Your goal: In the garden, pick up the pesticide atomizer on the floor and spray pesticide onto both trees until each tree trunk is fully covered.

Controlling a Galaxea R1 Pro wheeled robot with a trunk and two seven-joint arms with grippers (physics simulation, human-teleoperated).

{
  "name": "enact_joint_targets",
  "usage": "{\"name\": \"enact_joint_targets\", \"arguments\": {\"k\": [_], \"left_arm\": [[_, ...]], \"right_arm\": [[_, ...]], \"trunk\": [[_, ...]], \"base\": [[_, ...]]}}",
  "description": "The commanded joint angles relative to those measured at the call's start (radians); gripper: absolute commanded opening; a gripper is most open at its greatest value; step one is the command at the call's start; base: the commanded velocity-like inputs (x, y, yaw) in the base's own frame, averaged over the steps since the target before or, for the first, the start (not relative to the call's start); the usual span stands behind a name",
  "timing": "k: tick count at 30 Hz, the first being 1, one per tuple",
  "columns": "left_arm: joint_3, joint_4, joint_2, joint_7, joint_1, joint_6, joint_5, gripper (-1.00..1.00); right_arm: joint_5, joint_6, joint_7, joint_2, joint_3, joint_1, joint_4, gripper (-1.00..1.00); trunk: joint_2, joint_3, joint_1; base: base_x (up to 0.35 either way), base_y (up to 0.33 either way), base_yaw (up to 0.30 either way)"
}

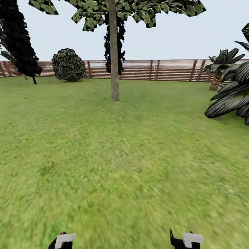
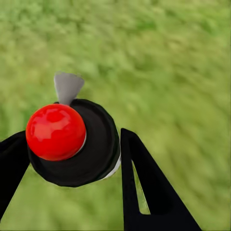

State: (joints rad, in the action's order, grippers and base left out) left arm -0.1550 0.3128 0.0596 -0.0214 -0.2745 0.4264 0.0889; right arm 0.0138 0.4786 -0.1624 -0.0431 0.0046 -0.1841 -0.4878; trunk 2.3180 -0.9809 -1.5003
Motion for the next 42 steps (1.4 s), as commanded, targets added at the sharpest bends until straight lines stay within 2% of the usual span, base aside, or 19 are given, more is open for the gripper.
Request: {"name": "enact_joint_targets", "arguments": {"k": [1,20,31,36,42], "left_arm": [[0.0,0.0,0.0,0.0,0.0,0.0,0.0,-1.0],[0.0,0.0,0.0,0.0,0.0,0.0,0.0,-1.0],[-0.001,0.001,0.0,0.0,0.011,0.0,-0.001,-1.0],[-0.001,0.002,0.0,0.0,0.012,0.0,-0.001,-1.0],[-0.001,0.002,0.0,0.0,0.012,0.0,-0.001,-1.0]], "right_arm": [[0.0,0.0,0.0,0.0,0.0,0.0,0.0,1.0],[-0.002,0.002,0.0,-0.003,0.0,0.0,-0.001,1.0],[-0.001,0.0,0.0,0.0,0.001,0.0,0.002,1.0],[-0.004,0.0,0.0,0.007,0.002,0.0,0.105,1.0],[-0.004,0.0,0.003,0.039,0.003,0.0,0.197,1.0]], "trunk": [[0.0,0.0,0.0],[0.0,0.0,0.0],[0.0,0.0,0.0],[0.0,0.0,0.0],[0.0,0.0,0.0]], "base": [[0.338,0.0,0.0],[0.339,0.0,0.0],[0.339,0.0,0.115],[0.339,0.0,0.004],[0.339,0.0,0.0]]}}
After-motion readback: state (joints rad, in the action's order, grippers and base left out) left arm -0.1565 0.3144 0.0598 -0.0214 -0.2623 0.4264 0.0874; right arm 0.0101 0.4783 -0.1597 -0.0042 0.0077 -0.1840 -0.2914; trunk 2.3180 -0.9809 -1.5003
